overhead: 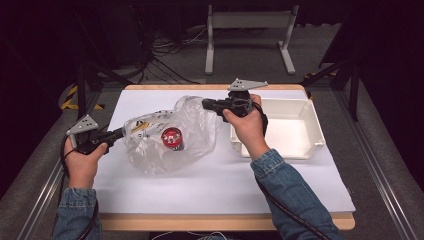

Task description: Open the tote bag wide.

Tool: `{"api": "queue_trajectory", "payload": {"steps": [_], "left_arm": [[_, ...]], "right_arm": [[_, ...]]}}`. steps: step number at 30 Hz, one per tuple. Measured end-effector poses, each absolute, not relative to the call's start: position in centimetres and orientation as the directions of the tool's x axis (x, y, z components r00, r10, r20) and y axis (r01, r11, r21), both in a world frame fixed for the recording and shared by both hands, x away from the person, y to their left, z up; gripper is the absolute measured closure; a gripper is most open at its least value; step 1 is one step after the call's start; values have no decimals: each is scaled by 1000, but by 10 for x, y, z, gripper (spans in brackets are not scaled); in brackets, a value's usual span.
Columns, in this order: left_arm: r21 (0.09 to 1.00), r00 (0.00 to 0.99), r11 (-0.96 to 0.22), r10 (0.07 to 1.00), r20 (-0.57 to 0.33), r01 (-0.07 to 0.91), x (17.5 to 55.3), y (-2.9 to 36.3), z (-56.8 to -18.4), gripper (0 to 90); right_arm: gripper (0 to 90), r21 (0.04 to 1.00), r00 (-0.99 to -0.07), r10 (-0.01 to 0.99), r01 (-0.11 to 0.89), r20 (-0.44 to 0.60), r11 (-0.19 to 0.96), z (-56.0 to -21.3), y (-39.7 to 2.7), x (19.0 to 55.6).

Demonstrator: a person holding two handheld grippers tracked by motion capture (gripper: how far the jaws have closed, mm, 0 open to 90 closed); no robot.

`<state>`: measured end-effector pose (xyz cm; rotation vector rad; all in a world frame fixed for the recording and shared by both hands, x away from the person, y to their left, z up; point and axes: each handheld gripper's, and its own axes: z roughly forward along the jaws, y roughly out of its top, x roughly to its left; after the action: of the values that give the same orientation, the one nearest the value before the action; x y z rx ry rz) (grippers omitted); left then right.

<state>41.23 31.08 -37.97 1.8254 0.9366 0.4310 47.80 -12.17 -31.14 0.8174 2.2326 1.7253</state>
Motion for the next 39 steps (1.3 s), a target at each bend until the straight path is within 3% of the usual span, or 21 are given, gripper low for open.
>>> {"api": "queue_trajectory", "payload": {"steps": [12,26,29,35,39], "left_arm": [[869,612,-219,783,-114,443,424,309,-395,893],[830,589,-248,799,-116,500,435,308,-415,881],[824,588,-254,801,-114,506,436,308,-418,882],[827,587,-244,800,-123,506,435,308,-417,875],[833,590,-237,797,-127,500,432,307,-414,863]], "right_arm": [[814,917,-762,596,386,253,105,-334,-116,508],[760,873,-701,688,440,187,211,-360,-109,522],[678,869,-689,705,441,166,226,-360,-109,521],[341,884,-696,710,393,106,254,-353,-112,513],[272,908,-709,700,343,83,240,-338,-120,500]]}}
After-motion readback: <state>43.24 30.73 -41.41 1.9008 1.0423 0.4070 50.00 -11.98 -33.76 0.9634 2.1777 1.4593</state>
